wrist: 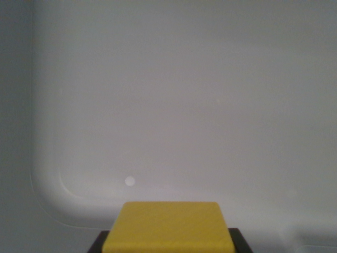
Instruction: Pick yellow cube
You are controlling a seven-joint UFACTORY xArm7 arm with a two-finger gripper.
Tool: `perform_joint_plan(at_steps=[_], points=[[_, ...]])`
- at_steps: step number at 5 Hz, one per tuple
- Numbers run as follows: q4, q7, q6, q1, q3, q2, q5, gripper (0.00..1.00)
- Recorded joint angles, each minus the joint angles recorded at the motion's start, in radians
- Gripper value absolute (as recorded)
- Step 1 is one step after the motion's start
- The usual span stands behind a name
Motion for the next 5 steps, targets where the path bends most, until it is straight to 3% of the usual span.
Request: perform_joint_plan(at_steps=[1, 5], points=[[0.015, 0.001, 0.023, -0.0002, 0.000, -0.007, -0.0005, 1.00], [0.037, 0.003, 0.054, -0.0005, -0.001, -0.018, -0.0011, 1.00]])
